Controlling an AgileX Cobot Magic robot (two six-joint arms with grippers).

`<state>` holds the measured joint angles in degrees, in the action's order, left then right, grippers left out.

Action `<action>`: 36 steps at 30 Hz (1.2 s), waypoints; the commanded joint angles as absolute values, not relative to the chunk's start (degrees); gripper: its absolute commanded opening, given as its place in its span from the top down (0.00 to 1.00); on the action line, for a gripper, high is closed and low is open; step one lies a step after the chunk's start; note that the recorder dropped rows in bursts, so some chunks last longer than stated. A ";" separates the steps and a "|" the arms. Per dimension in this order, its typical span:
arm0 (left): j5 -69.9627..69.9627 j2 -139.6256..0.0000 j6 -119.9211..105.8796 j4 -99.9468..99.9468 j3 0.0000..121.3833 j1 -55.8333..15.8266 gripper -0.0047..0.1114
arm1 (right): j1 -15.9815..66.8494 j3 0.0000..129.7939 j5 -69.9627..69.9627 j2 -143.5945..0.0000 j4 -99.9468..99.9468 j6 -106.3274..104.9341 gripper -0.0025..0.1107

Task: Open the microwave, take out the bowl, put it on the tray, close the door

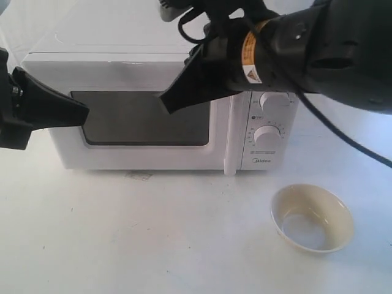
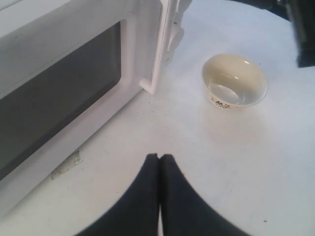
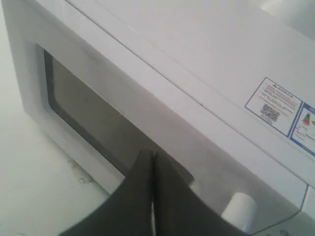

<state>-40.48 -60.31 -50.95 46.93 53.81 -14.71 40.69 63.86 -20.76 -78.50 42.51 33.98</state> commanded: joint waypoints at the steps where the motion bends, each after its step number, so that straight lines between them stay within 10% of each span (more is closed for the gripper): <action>1: -41.55 -59.77 -50.56 47.88 53.64 -14.98 0.96 | 41.11 63.22 -22.25 -74.56 40.21 36.29 0.98; 36: -41.55 -59.77 -50.56 47.88 53.64 -14.98 0.96 | 36.10 58.11 -36.78 -58.31 43.34 36.69 0.98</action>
<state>-40.48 -60.31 -50.95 46.93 53.81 -14.71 38.60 60.74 -39.64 -63.04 43.43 36.40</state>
